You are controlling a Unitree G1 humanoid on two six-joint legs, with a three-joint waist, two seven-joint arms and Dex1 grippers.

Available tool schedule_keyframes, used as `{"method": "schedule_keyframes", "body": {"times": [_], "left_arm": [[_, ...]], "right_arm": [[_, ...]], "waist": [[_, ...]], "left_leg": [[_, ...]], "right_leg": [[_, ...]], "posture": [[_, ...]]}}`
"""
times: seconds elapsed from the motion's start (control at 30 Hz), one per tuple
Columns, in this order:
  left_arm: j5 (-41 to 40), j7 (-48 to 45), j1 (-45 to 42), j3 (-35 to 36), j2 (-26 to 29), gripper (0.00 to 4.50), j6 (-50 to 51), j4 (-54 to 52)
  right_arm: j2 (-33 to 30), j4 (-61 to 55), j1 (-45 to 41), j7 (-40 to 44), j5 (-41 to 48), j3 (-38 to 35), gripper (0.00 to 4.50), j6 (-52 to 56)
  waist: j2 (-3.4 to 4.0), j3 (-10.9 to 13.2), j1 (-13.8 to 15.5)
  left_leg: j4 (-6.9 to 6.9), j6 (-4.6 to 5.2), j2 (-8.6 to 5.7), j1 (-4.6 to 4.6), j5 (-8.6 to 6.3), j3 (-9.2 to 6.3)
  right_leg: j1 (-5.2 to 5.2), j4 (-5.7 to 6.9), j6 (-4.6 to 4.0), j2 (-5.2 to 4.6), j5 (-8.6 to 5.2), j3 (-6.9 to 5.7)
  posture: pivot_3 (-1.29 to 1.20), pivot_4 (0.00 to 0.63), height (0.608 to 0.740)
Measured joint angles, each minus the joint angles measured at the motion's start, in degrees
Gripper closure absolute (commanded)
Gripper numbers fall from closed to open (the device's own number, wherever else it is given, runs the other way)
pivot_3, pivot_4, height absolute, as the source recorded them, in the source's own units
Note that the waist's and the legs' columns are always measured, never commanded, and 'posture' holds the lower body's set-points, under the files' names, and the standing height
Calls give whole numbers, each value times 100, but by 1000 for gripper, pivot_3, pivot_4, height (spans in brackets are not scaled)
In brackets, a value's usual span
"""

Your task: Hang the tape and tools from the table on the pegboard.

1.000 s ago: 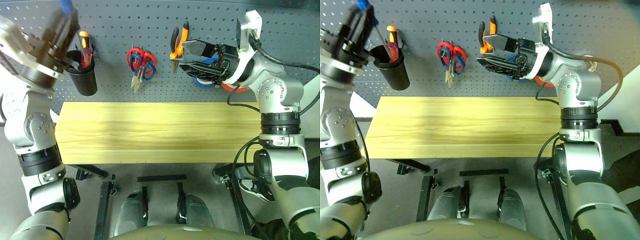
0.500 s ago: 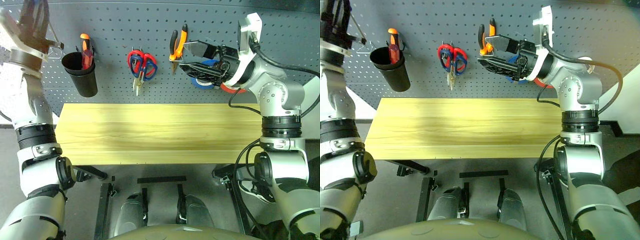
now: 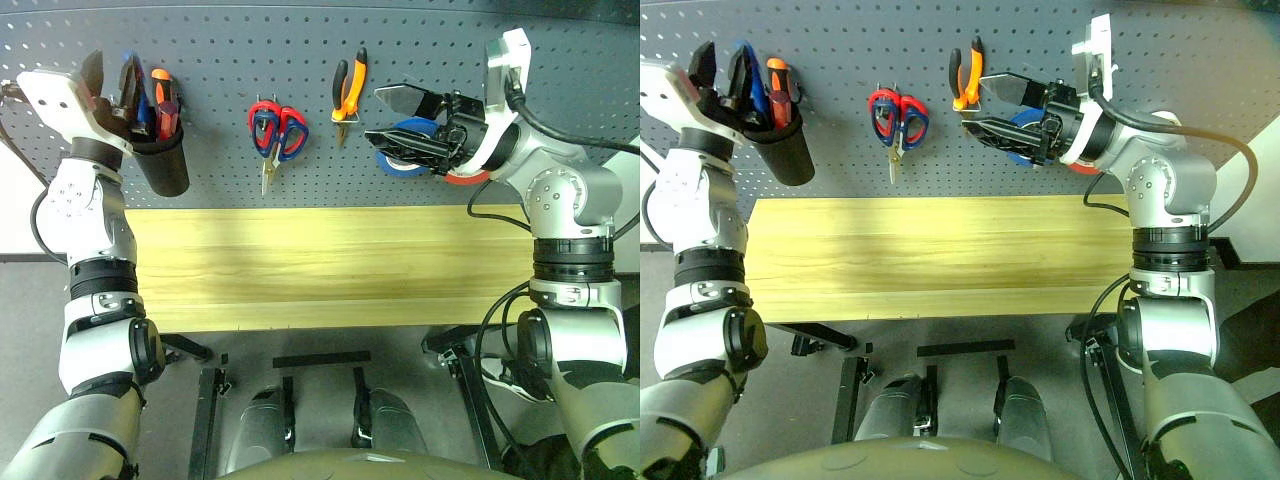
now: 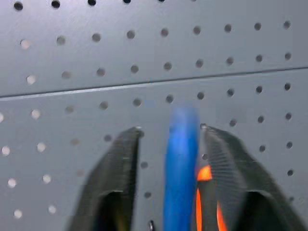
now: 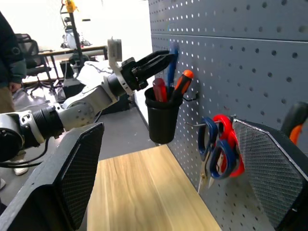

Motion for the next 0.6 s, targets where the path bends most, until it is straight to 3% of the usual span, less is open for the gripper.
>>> {"method": "schedule_keyframes", "body": {"times": [0.03, 0.3, 0.47, 0.6], "left_arm": [[-21, -29, 13, -1, -1, 1173, 17, -68], [-1411, -1139, 674, 22, 101, 1173, 1028, -2048], [-2759, -2206, 1420, 3, 843, 1173, 2848, -3441], [-2970, -2908, 1842, -290, 1160, 1173, 3546, -3799]], "right_arm": [[-2, -1, 0, -9, 0, 0, 0, 0], [-115, -41, 21, -67, 12, -10, 0, 63], [-449, -48, 144, -21, 31, -142, 0, 191], [-654, -65, 497, 178, 1, -79, 0, 266]], "waist": [[0, 0, -11], [1, 0, -48], [5, -6, -50], [12, -38, -12]], "left_leg": [[0, 0, 0, 0, 0, 0], [1, 0, 3, 2, 0, 0], [1, 0, 4, 3, 0, -1], [2, 0, 2, 20, 0, 0]], "right_leg": [[0, 0, 0, 0, 0, 0], [-2, 4, 0, -1, 0, 1], [-1, 5, 0, -1, 0, 2], [20, 2, 0, -1, 0, 3]], "posture": [[49, 121, 732], [40, 123, 732], [27, 115, 732], [4, 110, 732]]}}
